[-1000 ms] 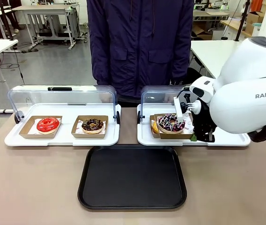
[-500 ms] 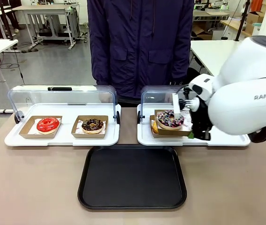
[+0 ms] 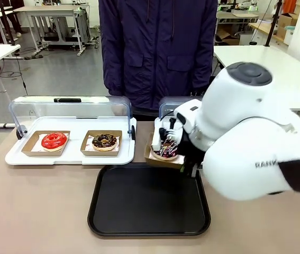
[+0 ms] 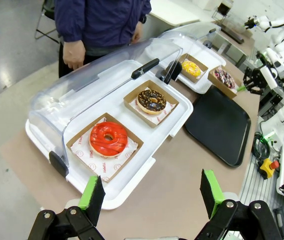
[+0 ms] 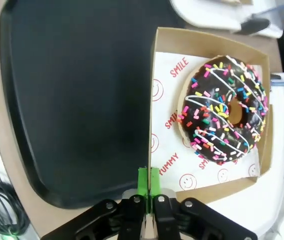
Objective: Move the fourth donut from the left to the tray.
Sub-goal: Pick up the Paper togo box containing the Donut indicated by the person and place it on the Handle tray.
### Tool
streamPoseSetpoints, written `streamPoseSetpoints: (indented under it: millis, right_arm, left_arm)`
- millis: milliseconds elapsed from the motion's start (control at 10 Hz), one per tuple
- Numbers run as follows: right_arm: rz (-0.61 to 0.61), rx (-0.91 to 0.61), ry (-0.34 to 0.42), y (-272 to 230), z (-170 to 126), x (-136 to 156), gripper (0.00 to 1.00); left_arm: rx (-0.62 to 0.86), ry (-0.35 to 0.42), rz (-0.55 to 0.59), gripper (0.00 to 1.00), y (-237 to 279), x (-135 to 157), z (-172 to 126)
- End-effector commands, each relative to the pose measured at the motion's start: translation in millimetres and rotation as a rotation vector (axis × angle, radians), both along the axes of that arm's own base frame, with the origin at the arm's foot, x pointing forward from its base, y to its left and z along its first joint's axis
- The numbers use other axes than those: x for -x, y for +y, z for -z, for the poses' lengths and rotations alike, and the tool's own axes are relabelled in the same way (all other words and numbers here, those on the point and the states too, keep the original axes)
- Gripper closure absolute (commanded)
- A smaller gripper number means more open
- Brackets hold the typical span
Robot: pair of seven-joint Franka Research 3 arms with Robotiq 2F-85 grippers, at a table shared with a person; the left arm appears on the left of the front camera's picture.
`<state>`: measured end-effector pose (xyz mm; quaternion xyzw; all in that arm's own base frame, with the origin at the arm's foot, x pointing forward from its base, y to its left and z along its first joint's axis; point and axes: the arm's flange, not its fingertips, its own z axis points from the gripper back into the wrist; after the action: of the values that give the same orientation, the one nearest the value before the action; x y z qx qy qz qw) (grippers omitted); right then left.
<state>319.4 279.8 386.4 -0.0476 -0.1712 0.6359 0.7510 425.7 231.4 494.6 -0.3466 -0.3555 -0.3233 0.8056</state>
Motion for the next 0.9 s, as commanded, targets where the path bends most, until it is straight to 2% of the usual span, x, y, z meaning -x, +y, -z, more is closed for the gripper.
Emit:
streamPoseSetpoints:
  millis: [0,200,800]
  right_arm:
    - [-0.014,0.000,-0.040,3,22,34,0.98]
    - [-0.051,0.016,-0.039,16,33,51,0.98]
    - [-0.141,0.046,0.021,28,71,65,0.98]
  left_arm:
    - [0.005,-0.007,0.007,0.00,-2,1,-2]
    - [0.005,-0.007,0.007,0.00,-2,1,-2]
    - [0.005,-0.007,0.007,0.00,-2,1,-2]
